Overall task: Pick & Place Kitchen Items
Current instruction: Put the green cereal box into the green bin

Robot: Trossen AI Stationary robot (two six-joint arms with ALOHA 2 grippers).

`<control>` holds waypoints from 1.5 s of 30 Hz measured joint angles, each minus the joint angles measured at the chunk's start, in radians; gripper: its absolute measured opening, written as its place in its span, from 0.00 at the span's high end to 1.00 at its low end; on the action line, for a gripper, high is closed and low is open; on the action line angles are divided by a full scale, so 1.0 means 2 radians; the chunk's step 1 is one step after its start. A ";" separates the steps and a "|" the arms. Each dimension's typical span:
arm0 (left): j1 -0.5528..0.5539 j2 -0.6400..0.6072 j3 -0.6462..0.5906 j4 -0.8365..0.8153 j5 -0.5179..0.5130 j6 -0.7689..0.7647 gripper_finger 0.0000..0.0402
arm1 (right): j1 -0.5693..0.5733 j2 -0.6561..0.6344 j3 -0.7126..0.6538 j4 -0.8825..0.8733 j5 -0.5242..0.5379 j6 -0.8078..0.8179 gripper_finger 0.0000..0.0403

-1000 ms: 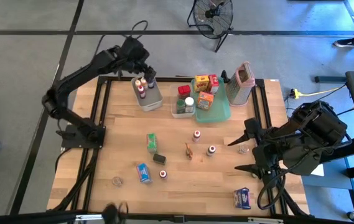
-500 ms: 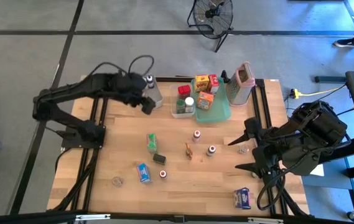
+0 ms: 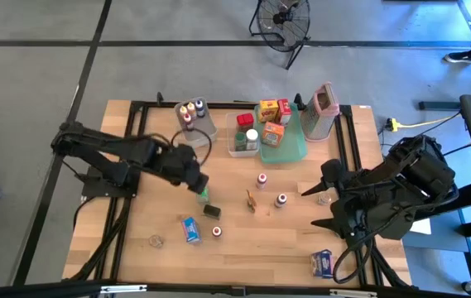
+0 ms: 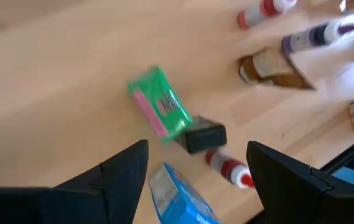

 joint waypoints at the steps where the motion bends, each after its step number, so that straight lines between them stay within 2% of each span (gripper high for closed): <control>1: -0.009 0.005 0.000 0.000 -0.001 -0.010 0.34 | 0.000 0.000 -0.001 0.000 0.000 0.000 0.17; 9: -0.035 0.052 0.000 0.000 -0.014 -0.052 0.34 | 0.000 0.000 -0.014 0.007 0.000 0.001 0.17; 18: -0.011 0.092 0.000 -0.043 0.020 -0.057 0.34 | 0.000 0.000 -0.022 0.017 -0.041 0.002 0.17; 28: 0.010 0.094 0.000 -0.034 0.022 0.044 0.34 | 0.000 0.000 -0.022 0.017 -0.052 0.016 0.17; 34: 0.008 0.094 0.000 -0.033 -0.025 0.064 0.34 | 0.000 0.000 -0.022 0.016 -0.052 0.017 0.18; 37: 0.008 0.094 0.000 -0.033 -0.032 0.067 0.33 | 0.000 0.000 -0.022 0.016 -0.052 0.017 0.18; 45: 0.008 0.094 0.000 -0.032 -0.043 0.096 0.22 | 0.000 0.000 -0.022 0.015 -0.052 0.017 0.18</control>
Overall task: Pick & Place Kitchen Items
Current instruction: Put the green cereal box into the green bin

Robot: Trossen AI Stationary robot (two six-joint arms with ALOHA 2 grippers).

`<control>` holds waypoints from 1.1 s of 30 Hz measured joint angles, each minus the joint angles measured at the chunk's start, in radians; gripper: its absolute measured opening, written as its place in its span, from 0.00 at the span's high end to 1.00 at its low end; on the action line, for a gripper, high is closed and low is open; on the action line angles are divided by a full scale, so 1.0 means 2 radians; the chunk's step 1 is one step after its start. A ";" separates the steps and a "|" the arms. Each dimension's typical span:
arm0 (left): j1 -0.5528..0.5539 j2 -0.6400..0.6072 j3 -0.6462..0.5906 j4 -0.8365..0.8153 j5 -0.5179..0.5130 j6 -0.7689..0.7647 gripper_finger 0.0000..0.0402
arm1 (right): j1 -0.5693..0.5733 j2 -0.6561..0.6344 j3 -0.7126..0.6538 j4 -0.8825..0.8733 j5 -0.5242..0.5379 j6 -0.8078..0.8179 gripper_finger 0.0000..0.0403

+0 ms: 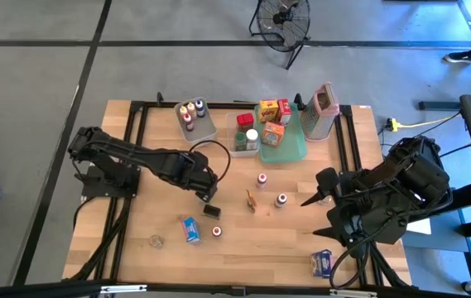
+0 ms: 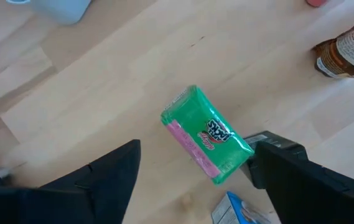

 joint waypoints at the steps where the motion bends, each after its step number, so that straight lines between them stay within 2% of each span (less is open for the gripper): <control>1: 0.000 0.000 0.000 0.000 -0.001 -0.001 0.20 | 0.000 0.000 0.000 0.000 0.000 0.000 0.18; 6: 0.000 0.000 0.000 0.000 0.000 -0.050 0.14 | 0.000 0.000 0.000 0.000 0.000 0.000 0.18; 12: -0.009 0.000 0.000 0.002 0.002 -0.072 0.13 | 0.000 0.000 0.000 0.000 0.000 0.000 0.18; 16: -0.015 0.006 0.000 0.002 -0.002 -0.113 0.13 | 0.000 0.000 0.000 0.000 0.000 0.000 0.18; 19: -0.012 0.017 0.000 0.003 0.019 -0.136 0.13 | 0.000 0.000 0.000 0.000 -0.004 0.001 0.18; 26: 0.002 0.048 0.000 0.009 0.023 -0.104 0.13 | 0.001 0.000 0.000 0.000 -0.011 0.016 0.18; 33: 0.016 0.067 0.000 0.030 0.049 -0.079 0.13 | 0.001 0.000 0.000 0.000 -0.019 0.026 0.18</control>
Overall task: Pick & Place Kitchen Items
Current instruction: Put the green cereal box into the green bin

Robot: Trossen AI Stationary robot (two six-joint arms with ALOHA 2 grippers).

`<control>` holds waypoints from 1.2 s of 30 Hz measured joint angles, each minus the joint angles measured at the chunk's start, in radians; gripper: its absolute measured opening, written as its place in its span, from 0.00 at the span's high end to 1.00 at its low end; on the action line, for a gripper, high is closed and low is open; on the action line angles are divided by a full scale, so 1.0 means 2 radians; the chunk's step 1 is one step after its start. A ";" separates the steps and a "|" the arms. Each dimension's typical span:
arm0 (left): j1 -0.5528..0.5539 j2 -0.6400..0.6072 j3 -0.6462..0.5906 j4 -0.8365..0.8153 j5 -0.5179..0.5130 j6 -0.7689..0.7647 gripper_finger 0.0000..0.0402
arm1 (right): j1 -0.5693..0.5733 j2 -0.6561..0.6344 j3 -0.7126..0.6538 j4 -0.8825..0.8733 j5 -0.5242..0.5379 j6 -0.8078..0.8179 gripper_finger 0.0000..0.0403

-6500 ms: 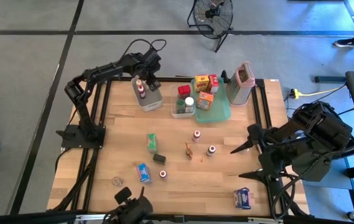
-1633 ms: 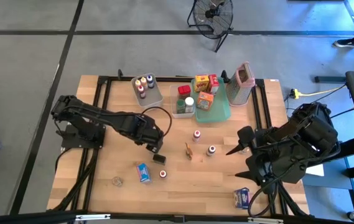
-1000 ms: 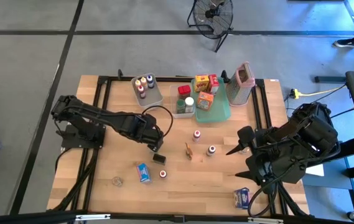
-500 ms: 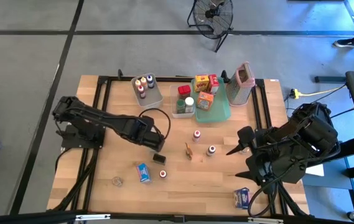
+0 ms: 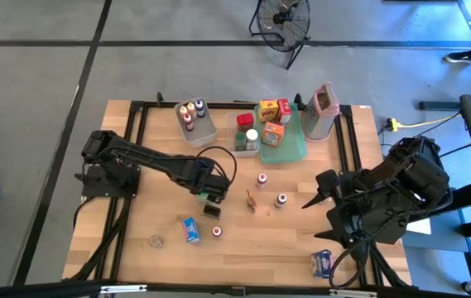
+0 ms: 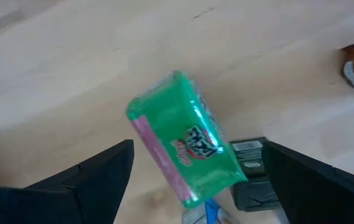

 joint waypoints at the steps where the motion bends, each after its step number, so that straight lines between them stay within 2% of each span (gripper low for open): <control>1: 0.002 0.003 0.000 0.000 0.000 0.005 0.13 | 0.000 0.000 0.000 0.000 0.000 0.000 0.18; 9: 0.013 0.011 -0.040 0.029 0.045 0.038 0.20 | 0.000 0.000 0.000 0.000 -0.011 0.004 0.18; 16: 0.014 0.009 -0.061 0.043 0.046 0.060 0.31 | 0.000 0.000 0.000 0.000 -0.011 -0.001 0.18; 21: 0.014 0.009 -0.061 0.049 0.046 0.091 0.42 | 0.000 0.000 0.000 0.000 -0.004 -0.009 0.18; 31: 0.016 0.008 -0.061 0.049 0.060 0.177 0.71 | 0.000 0.000 0.000 0.001 -0.008 -0.015 0.17; 36: 0.019 -0.006 -0.058 0.041 0.060 0.200 0.77 | 0.000 0.001 0.000 0.006 -0.036 -0.017 0.17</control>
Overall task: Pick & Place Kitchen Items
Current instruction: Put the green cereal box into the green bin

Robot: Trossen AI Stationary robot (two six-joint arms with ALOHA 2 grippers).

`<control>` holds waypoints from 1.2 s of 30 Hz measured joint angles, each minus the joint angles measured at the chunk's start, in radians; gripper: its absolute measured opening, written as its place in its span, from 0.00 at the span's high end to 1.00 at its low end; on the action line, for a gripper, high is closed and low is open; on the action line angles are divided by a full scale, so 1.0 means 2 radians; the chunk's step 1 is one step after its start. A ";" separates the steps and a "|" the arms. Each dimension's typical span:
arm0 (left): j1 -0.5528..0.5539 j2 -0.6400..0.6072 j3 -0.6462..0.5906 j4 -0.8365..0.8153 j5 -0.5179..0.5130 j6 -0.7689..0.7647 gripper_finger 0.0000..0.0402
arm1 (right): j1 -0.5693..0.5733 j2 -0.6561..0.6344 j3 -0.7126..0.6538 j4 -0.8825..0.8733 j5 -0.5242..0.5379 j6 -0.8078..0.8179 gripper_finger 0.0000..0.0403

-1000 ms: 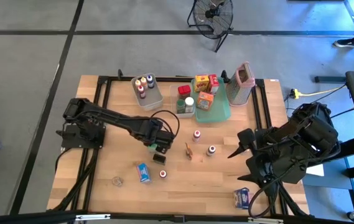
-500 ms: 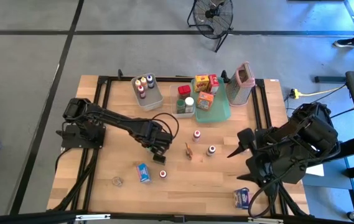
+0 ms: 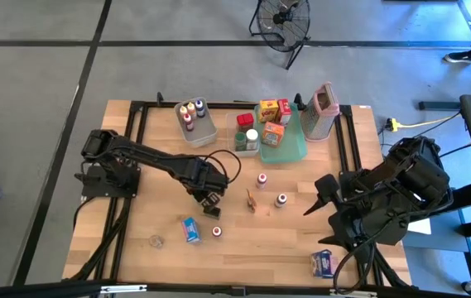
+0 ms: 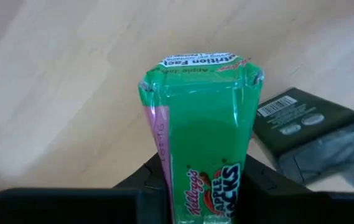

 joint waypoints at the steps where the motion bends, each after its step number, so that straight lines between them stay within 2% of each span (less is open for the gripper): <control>1: 0.001 -0.005 0.003 -0.007 0.000 0.001 0.77 | 0.000 0.000 0.000 0.000 0.002 -0.001 0.17; 8: 0.015 -0.061 0.054 -0.068 -0.027 0.011 0.77 | -0.013 0.000 0.000 0.002 0.047 -0.001 0.17; 14: 0.016 -0.108 0.114 -0.062 -0.112 0.042 0.77 | -0.038 0.000 0.000 0.003 0.051 -0.001 0.17; 19: 0.007 -0.119 0.170 -0.018 -0.162 0.127 0.77 | -0.077 0.000 0.000 0.003 0.074 0.014 0.17; 26: 0.005 -0.118 0.196 0.091 -0.166 0.253 0.77 | -0.127 0.000 0.000 0.013 0.071 0.016 0.16; 33: 0.005 -0.111 0.196 0.163 -0.154 0.388 0.77 | -0.183 0.000 0.000 0.030 0.079 0.050 0.10; 36: 0.005 -0.106 0.196 0.180 -0.155 0.422 0.77 | -0.208 0.000 0.000 0.030 0.050 0.052 0.05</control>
